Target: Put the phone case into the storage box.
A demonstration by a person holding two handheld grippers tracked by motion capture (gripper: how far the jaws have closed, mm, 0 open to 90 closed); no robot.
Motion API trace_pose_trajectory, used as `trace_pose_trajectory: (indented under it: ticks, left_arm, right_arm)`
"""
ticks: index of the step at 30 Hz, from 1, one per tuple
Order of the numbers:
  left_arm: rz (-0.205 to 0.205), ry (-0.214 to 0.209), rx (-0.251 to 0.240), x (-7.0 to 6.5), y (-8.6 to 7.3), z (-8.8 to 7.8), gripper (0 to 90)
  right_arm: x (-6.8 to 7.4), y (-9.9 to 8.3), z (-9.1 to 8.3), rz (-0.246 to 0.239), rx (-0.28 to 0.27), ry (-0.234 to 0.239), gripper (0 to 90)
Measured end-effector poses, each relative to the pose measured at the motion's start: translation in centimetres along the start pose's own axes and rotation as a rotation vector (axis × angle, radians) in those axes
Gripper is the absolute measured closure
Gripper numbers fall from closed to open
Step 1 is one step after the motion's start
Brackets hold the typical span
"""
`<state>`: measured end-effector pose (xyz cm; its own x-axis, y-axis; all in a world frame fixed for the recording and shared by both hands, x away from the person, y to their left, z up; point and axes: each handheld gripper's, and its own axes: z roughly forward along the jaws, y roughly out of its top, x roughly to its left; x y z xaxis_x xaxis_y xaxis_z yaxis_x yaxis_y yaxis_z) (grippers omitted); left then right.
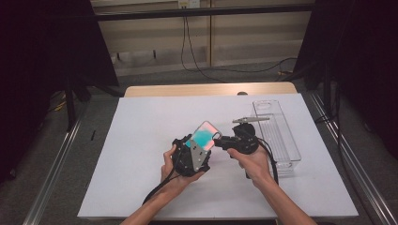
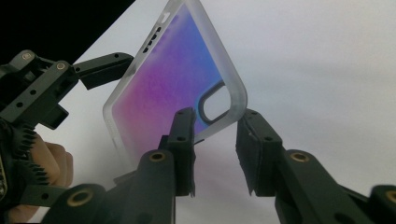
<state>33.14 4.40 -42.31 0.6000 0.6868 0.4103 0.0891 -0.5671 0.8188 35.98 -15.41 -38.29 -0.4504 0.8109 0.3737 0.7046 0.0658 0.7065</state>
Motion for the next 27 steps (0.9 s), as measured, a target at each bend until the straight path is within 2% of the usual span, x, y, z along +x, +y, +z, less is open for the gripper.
trace_pose_trajectory:
  ticks: [9, 12, 15, 19, 22, 27]
  left_arm:
    - [0.005, 0.009, -0.002, 0.04, -0.05, 0.09, 17.2]
    - [0.012, 0.009, 0.000, -0.04, 0.00, 0.09, 17.2]
    - [0.013, 0.011, -0.002, -0.10, -0.01, 0.14, 17.2]
    - [0.019, 0.019, -0.006, -0.22, -0.06, 0.20, 17.2]
    - [0.008, 0.018, -0.018, -0.30, -0.04, 0.13, 17.2]
    - [0.013, 0.020, -0.024, -0.37, 0.08, 0.04, 17.2]
  right_arm:
    - [-0.18, 0.05, 0.31, 0.058, -0.003, 0.019, 69.8]
    - [-0.33, 0.13, 0.40, 0.107, 0.004, 0.036, 69.7]
    - [-0.38, 0.20, 0.40, 0.119, 0.011, 0.033, 70.3]
    - [-0.61, 0.23, 0.37, 0.170, 0.014, 0.046, 72.4]
    - [-0.63, 0.21, 0.33, 0.196, 0.006, 0.042, 73.0]
    - [-0.67, 0.18, 0.11, 0.217, -0.008, 0.041, 75.4]
